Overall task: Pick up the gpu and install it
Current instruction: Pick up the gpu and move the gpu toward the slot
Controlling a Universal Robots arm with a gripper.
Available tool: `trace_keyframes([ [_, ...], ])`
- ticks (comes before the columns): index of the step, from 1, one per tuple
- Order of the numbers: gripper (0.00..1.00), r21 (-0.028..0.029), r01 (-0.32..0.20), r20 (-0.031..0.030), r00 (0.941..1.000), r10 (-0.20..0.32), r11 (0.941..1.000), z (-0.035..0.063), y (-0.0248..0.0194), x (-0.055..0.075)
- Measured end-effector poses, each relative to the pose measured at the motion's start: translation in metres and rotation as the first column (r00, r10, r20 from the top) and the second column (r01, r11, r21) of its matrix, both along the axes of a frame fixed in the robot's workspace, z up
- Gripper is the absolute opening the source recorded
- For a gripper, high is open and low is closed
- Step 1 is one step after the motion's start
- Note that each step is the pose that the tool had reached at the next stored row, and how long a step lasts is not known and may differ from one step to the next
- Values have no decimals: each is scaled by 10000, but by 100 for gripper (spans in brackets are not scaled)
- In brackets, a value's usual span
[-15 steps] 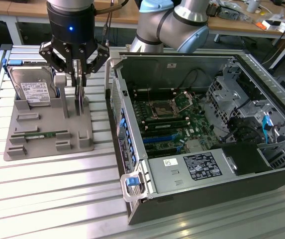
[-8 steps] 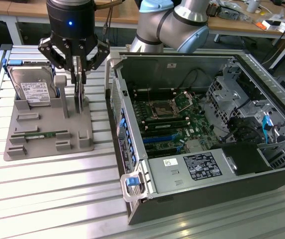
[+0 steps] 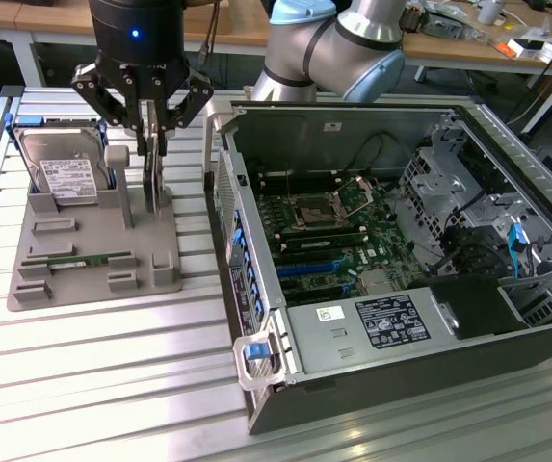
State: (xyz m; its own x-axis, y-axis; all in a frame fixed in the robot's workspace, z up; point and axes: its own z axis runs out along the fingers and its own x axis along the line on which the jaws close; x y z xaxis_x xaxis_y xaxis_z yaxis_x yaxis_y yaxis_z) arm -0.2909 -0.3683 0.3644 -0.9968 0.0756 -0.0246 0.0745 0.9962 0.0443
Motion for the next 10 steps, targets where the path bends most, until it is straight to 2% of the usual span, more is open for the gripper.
trace_keyframes([
  [10,27,11,0,0,10000,0,10000,114,0,0],
])
